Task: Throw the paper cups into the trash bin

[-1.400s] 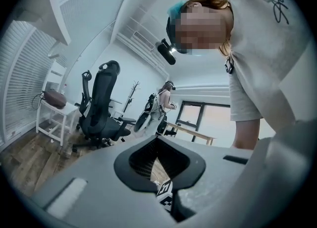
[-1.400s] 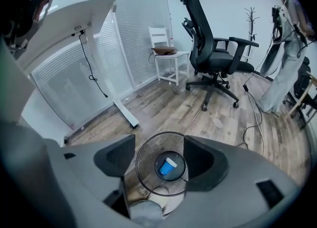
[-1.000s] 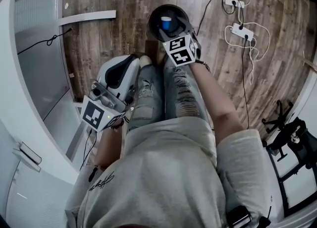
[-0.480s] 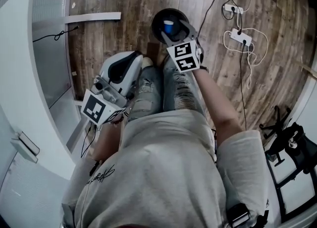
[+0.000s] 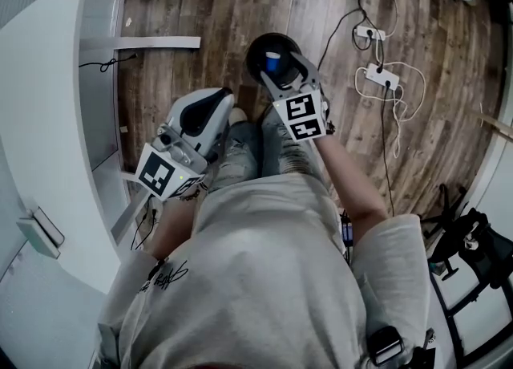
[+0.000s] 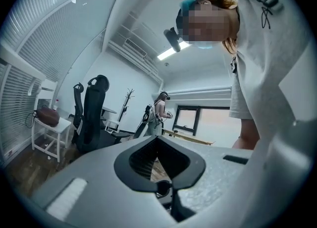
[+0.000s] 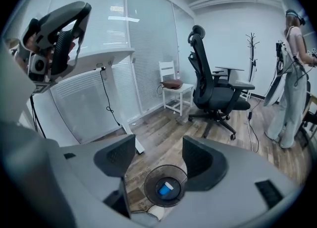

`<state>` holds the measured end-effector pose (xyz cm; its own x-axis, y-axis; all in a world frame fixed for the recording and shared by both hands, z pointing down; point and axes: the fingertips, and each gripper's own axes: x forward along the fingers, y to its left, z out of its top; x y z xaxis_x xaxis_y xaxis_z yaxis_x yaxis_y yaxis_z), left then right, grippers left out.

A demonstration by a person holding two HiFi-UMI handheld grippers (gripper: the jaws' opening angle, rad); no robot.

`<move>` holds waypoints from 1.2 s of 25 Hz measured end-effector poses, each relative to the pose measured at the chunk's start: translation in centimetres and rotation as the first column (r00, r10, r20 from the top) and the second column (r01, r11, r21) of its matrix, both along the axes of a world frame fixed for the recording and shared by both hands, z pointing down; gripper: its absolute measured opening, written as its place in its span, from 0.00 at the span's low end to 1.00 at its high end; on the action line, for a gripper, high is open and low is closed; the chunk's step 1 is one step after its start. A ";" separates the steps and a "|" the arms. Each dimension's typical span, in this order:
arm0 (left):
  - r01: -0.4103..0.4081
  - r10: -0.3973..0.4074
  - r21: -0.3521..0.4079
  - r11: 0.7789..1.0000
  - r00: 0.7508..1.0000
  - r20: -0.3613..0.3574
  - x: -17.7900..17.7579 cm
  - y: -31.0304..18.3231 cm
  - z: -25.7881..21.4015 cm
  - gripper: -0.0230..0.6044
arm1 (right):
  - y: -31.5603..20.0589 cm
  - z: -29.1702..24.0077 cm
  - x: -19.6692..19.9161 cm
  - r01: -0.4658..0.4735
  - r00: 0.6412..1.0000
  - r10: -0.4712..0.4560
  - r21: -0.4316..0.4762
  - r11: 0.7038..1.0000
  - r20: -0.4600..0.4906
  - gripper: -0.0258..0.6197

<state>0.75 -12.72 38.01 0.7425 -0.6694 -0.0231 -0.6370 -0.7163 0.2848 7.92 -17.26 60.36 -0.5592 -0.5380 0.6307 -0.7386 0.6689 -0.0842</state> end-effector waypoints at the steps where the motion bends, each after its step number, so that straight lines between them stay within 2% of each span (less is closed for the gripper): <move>1: -0.002 0.002 0.003 1.000 1.000 0.001 0.1 0.0 -0.3 0.04 | 0.0 -0.6 0.1 0.001 1.000 -0.001 0.005 1.000 0.006 0.49; 12: -0.028 0.027 0.041 0.999 1.000 0.013 0.8 -0.1 -3.2 0.04 | -0.5 -7.1 0.4 0.000 0.999 -0.004 0.092 0.996 0.047 0.49; 30: -0.053 0.049 0.137 0.989 0.998 0.029 1.5 -1.0 -8.3 0.04 | -1.6 -18.1 1.3 -0.066 0.982 0.026 0.208 0.976 0.189 0.49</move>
